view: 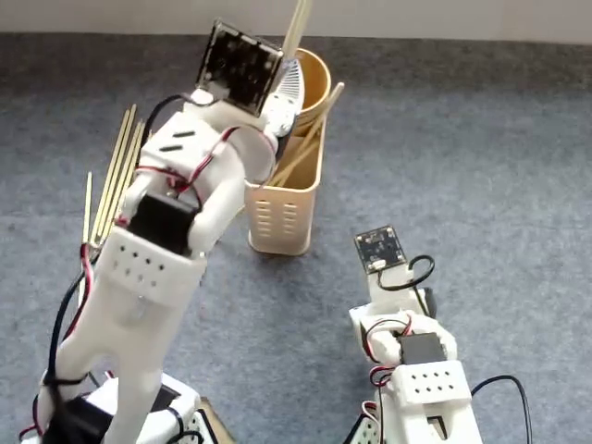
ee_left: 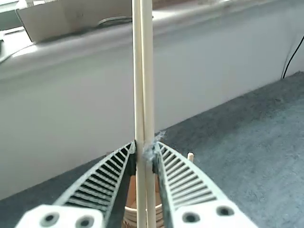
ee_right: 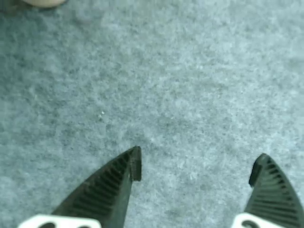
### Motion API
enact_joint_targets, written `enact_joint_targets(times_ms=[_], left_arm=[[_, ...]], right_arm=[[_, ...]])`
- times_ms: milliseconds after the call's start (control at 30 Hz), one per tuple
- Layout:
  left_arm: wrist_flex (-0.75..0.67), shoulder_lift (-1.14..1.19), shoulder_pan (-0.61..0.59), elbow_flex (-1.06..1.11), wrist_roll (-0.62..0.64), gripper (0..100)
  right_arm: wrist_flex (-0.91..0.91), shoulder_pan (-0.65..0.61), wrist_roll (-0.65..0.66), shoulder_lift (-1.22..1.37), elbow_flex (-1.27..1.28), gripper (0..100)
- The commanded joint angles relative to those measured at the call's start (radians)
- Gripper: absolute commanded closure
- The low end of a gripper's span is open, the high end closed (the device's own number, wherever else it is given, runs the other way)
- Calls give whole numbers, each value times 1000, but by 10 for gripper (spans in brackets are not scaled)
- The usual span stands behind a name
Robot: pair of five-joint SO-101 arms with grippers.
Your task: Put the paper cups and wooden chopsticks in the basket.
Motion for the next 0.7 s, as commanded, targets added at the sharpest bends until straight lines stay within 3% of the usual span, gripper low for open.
enact_joint_targets(times_ms=[0, 233, 433, 567, 667], left_arm=[[-41, 50, 8, -45, 23, 992], [-282, 96, 8, 168, 26, 992], [-296, 36, -13, 283, 28, 949], [-295, 25, -65, 317, 135, 889], [-295, 19, -81, 325, 135, 888]], right_arm=[[-18, -7, 9, -12, -4, 641], [-18, -7, 9, -12, -4, 641], [-18, -7, 9, -12, -4, 641], [-18, -7, 9, -12, -4, 641], [-18, -7, 9, -12, -4, 641]])
